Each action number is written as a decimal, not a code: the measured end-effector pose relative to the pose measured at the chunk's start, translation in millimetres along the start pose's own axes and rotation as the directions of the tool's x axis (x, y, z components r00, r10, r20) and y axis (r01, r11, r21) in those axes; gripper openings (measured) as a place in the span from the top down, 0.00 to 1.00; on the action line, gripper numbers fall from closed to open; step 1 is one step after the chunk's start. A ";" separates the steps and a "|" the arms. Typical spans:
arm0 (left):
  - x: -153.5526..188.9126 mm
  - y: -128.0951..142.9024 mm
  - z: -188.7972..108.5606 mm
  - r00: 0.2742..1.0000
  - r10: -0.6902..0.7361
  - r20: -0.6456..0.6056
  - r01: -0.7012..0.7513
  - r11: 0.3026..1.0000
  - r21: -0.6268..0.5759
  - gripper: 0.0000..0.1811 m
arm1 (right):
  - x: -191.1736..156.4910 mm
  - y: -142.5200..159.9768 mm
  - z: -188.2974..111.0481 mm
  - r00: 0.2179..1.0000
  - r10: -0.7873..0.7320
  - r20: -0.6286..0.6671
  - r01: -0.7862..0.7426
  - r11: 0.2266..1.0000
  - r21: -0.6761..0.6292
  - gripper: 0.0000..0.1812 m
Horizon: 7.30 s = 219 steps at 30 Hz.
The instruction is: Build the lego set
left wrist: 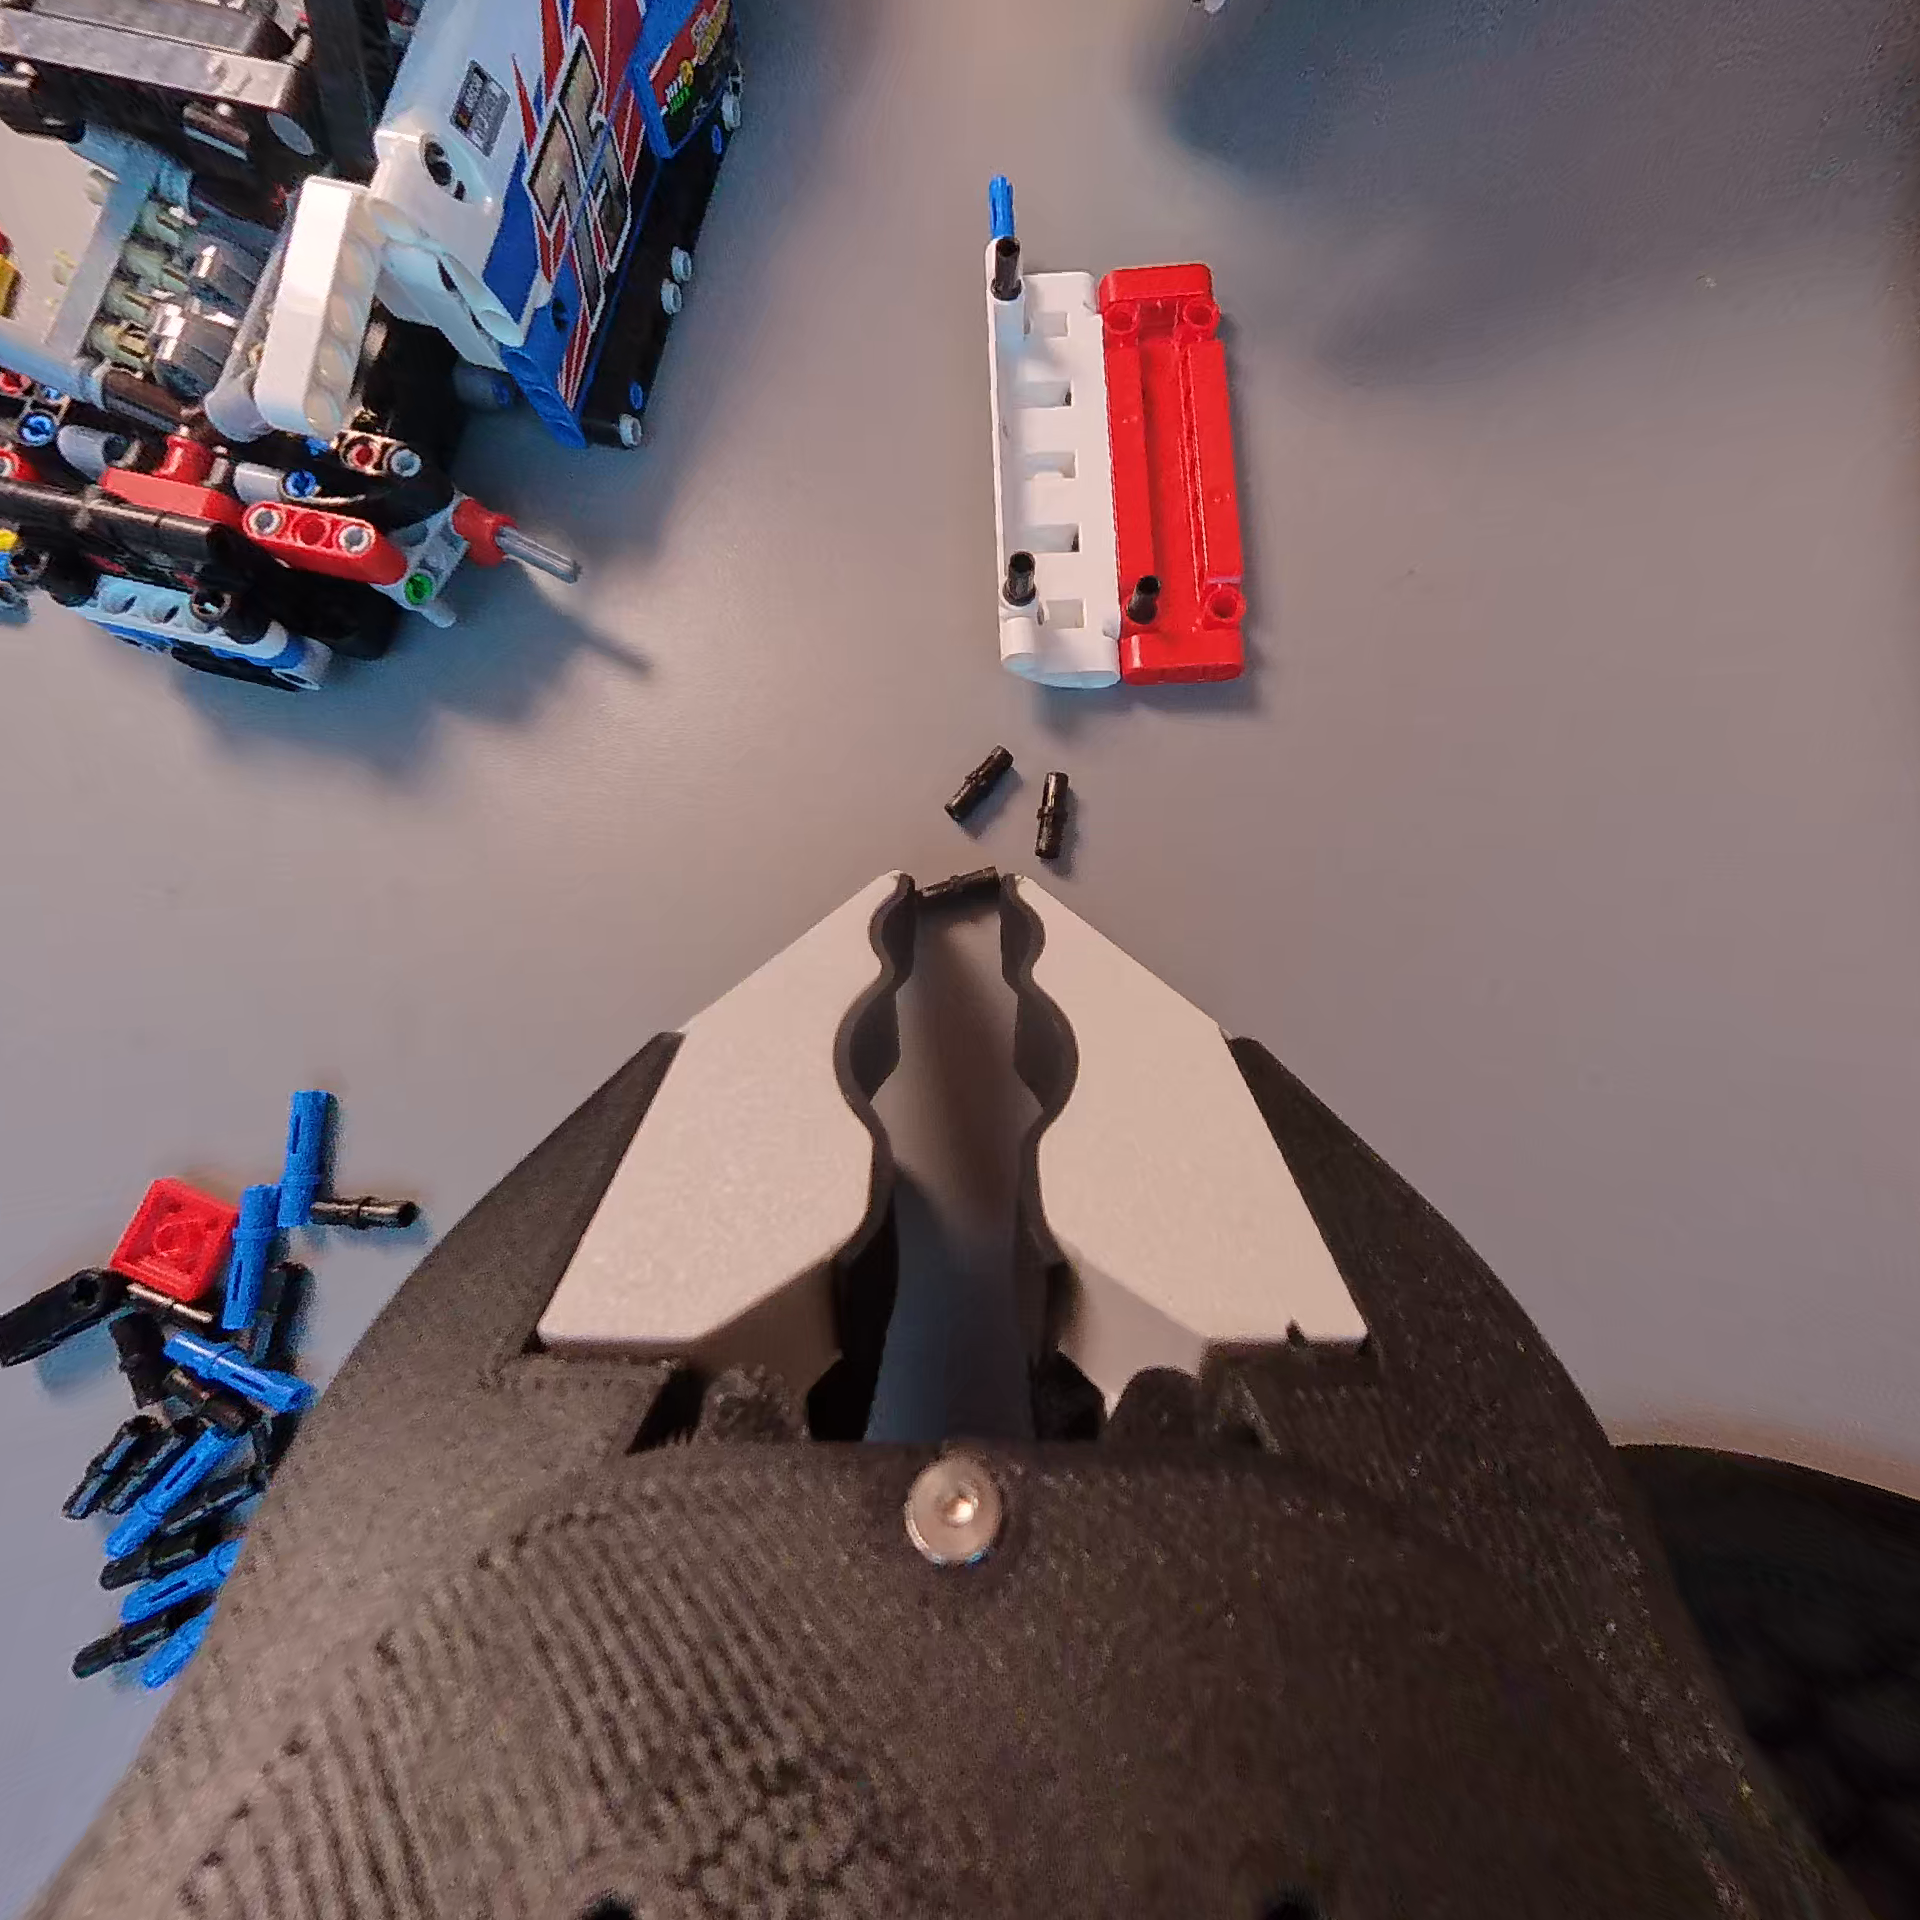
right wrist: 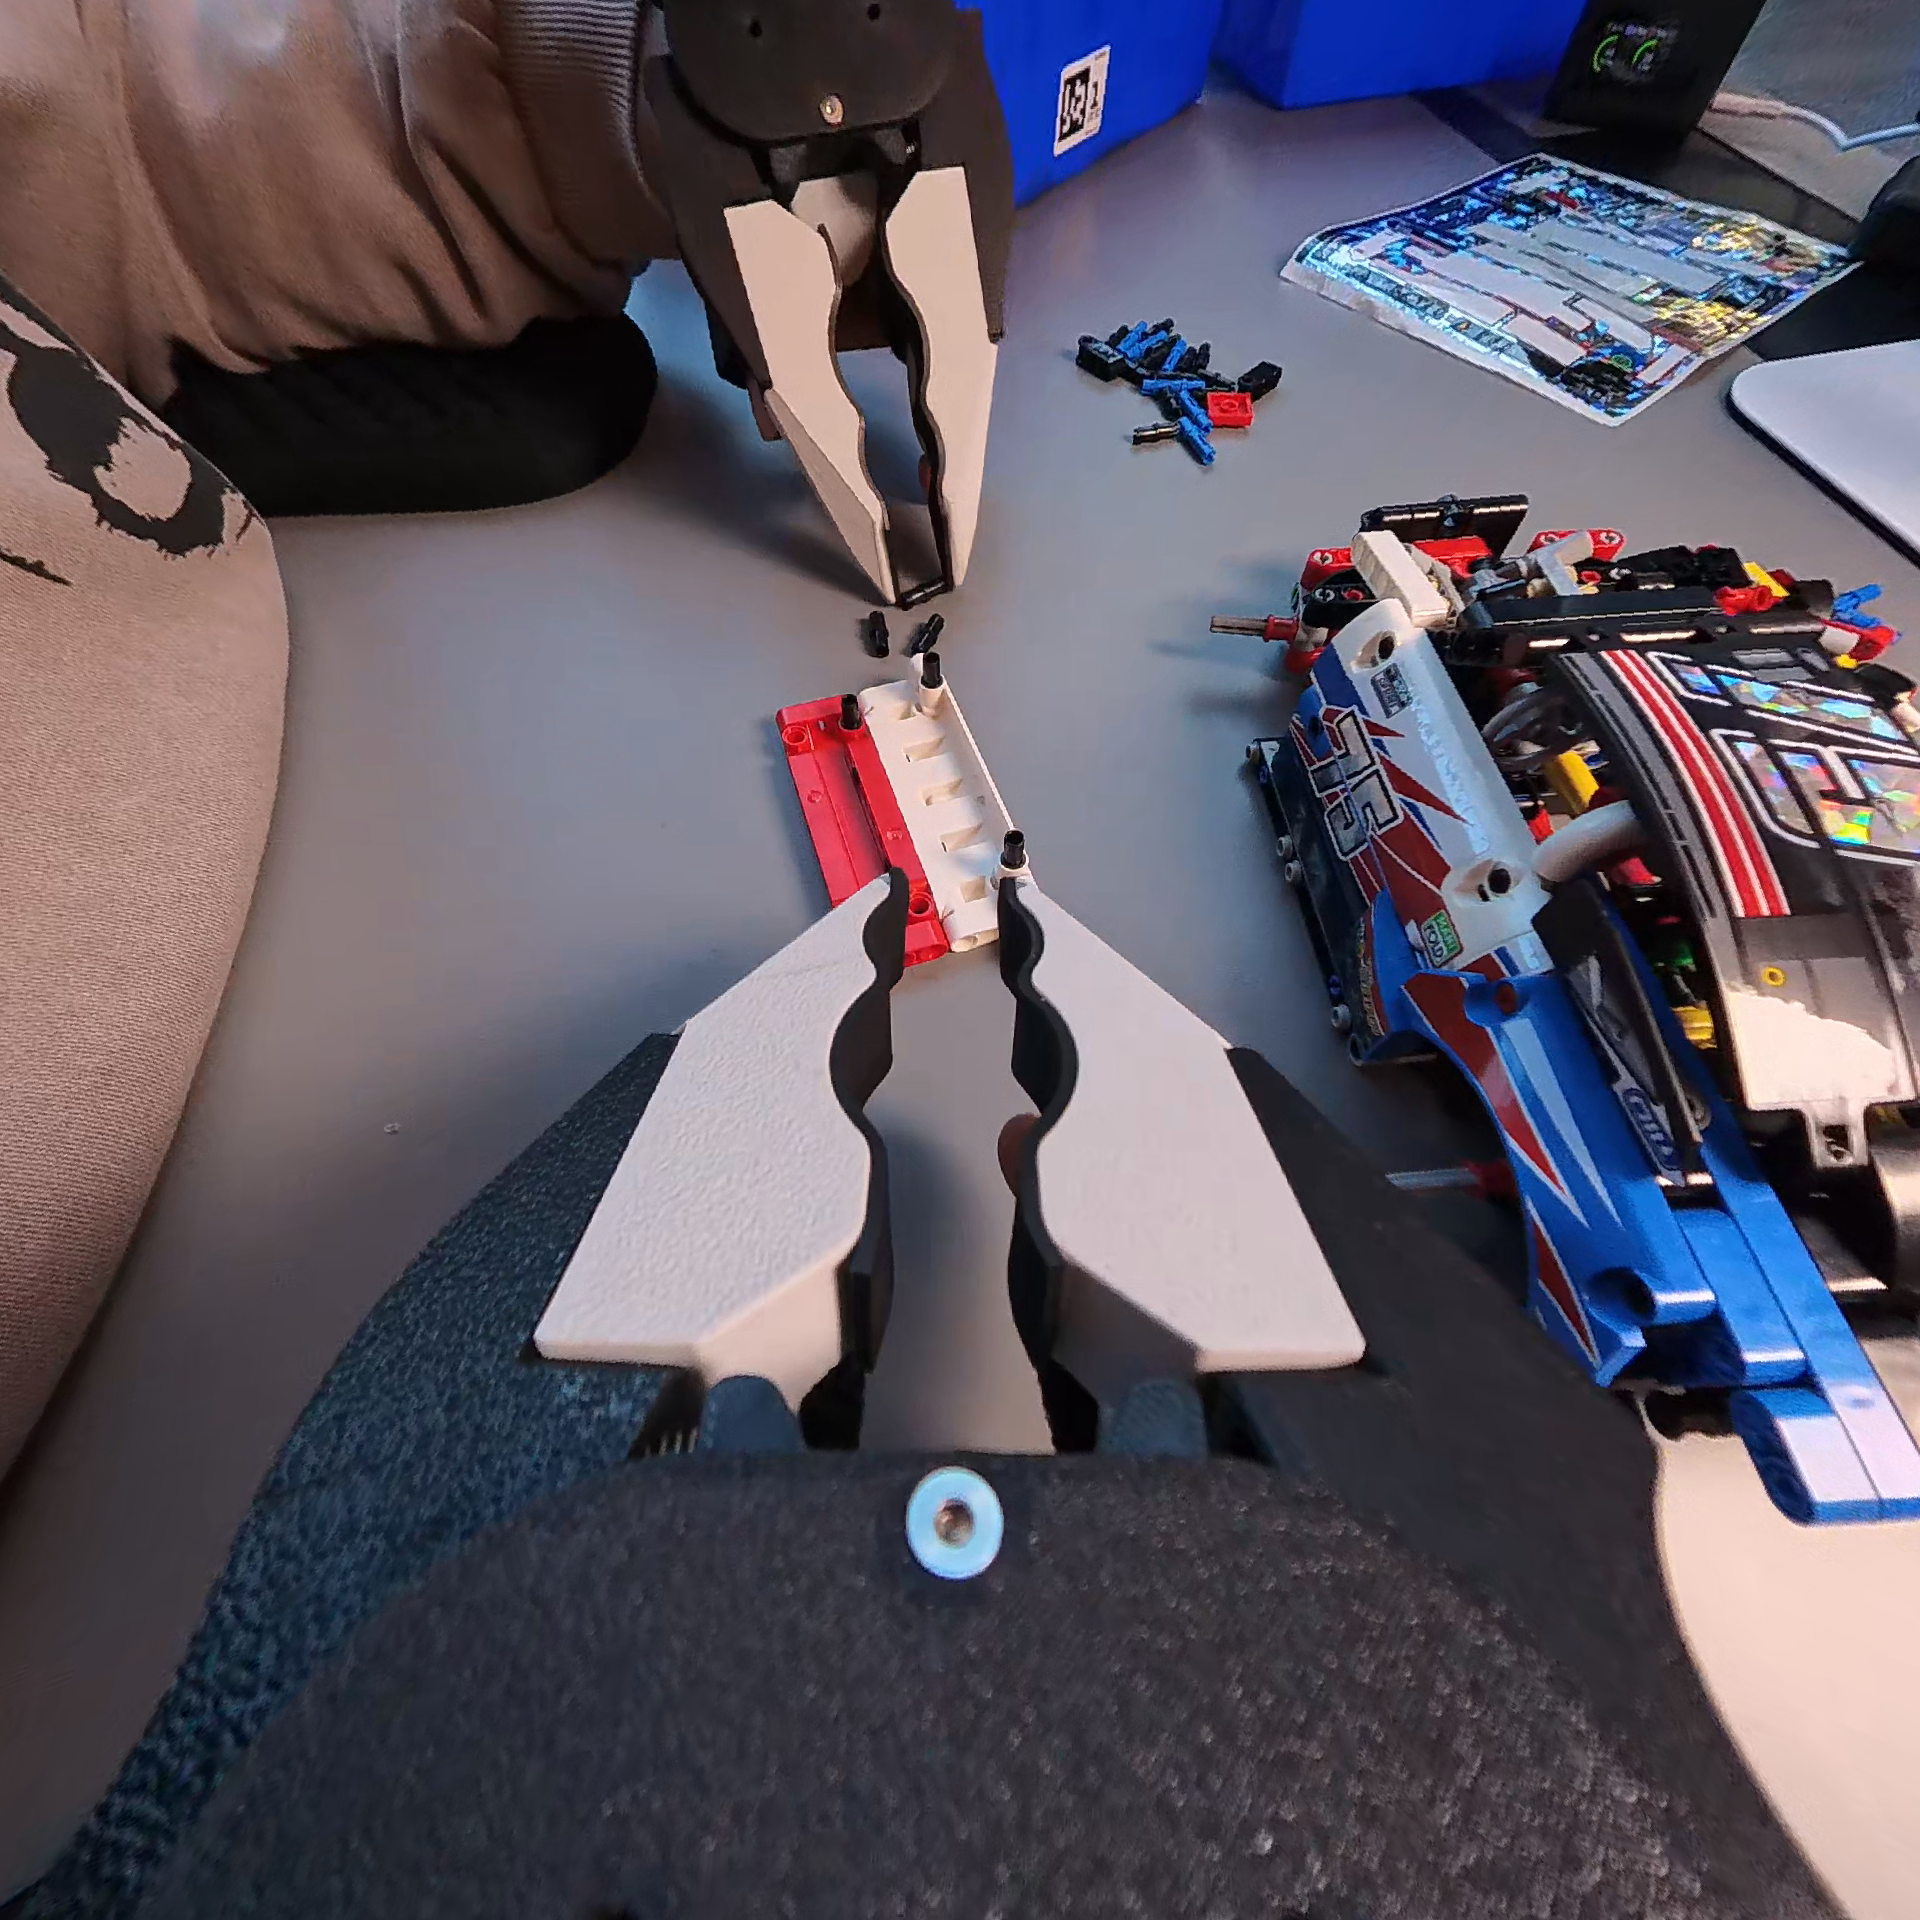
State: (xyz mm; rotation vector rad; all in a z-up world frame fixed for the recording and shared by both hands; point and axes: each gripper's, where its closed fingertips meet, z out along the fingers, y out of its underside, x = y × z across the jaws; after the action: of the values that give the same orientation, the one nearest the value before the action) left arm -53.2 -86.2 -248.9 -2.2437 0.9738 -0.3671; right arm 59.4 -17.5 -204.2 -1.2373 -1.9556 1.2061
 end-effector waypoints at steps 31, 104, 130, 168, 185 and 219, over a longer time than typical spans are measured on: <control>60.1 -129.6 -34.8 0.957 0.240 0.164 -0.291 0.809 0.511 0.92 | -57.8 -84.9 14.5 0.860 0.333 0.387 -0.460 0.834 0.306 0.93; 28.3 -68.3 54.7 0.999 -0.038 0.024 0.037 0.998 0.042 0.58 | 12.6 3.2 -25.7 0.998 0.053 -0.021 -0.052 0.998 0.019 0.99; 40.1 -109.5 30.2 0.985 0.146 0.089 -0.170 0.902 0.397 0.73 | -5.5 -15.7 -13.3 0.976 0.202 0.083 -0.210 0.972 0.103 0.99; 50.1 -109.6 24.0 0.906 0.331 0.262 -0.410 0.839 0.357 0.74 | -19.0 -14.8 -12.0 0.823 0.485 0.295 -0.519 0.853 0.045 1.00; 62.5 -108.4 16.7 0.926 0.339 0.168 -0.378 0.820 0.430 0.74 | -32.5 -15.5 -10.1 0.902 0.334 0.274 -0.360 0.932 0.049 1.00; 53.0 -110.4 11.5 0.957 0.254 0.141 -0.290 0.856 0.429 0.97 | -29.1 -21.6 4.2 0.807 0.507 0.303 -0.550 0.832 0.073 1.00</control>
State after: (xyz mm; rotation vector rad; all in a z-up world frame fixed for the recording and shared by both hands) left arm 48.8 -63.5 -184.1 -1.6663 1.0294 -0.3313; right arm 59.7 -49.2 -186.2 -1.6734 -1.6869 1.8609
